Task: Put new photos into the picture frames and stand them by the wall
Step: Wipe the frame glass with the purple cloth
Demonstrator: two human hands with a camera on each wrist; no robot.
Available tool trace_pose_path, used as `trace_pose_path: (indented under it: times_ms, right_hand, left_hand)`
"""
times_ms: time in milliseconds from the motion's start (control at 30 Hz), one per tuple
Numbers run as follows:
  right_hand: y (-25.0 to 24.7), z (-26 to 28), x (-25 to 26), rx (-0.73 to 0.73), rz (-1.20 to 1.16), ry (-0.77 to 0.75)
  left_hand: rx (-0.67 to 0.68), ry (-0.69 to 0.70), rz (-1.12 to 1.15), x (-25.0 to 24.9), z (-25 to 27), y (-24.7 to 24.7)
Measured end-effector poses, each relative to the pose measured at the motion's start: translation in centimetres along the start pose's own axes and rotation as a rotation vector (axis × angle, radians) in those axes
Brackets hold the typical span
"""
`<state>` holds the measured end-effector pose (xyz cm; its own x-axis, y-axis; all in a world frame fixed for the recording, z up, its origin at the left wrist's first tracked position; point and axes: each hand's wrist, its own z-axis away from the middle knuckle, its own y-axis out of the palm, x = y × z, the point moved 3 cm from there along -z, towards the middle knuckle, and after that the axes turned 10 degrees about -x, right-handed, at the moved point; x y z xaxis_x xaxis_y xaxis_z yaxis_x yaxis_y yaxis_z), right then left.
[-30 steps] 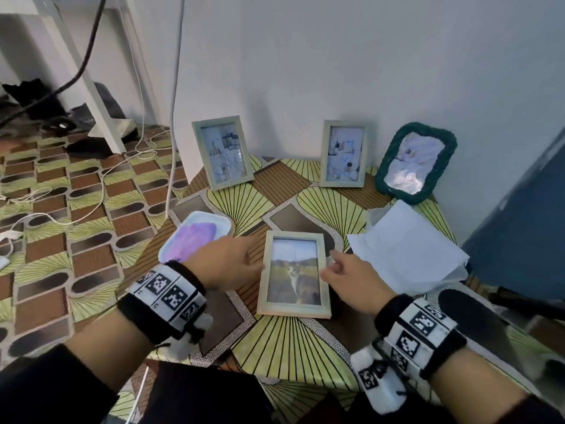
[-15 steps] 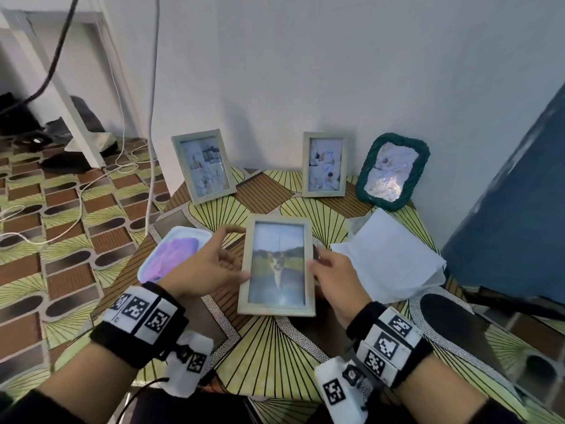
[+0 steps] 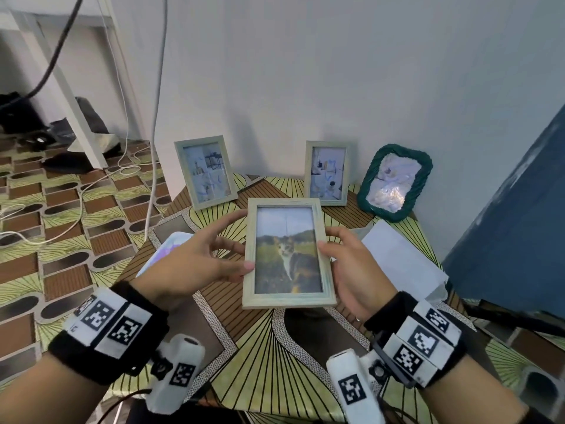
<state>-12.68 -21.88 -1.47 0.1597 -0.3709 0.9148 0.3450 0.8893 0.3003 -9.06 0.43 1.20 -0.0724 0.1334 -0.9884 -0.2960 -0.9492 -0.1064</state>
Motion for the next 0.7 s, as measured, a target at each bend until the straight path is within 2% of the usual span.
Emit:
trace_pose_path:
  times_ms: [167, 333, 533, 700]
  right_hand:
    - [0.2, -1.0, -1.3, -0.020, 0.057, -0.028]
    - [1.8, -3.4, -0.2, -0.029, 0.141, -0.214]
    - [5.4, -8.5, 2.7, -0.013, 0.245, -0.397]
    - [7.4, -14.8, 5.0, -0.005, 0.211, -0.403]
  left_hand:
    - [0.004, 0.002, -0.045, 0.7, -0.6, -0.5]
    - [-0.055, 0.080, -0.111, 0.8, -3.1, -0.9]
    - [-0.209, 0.166, -0.100, -0.8, -9.3, -1.8]
    - [-0.267, 0.206, -0.117, -2.1, -16.3, -2.4]
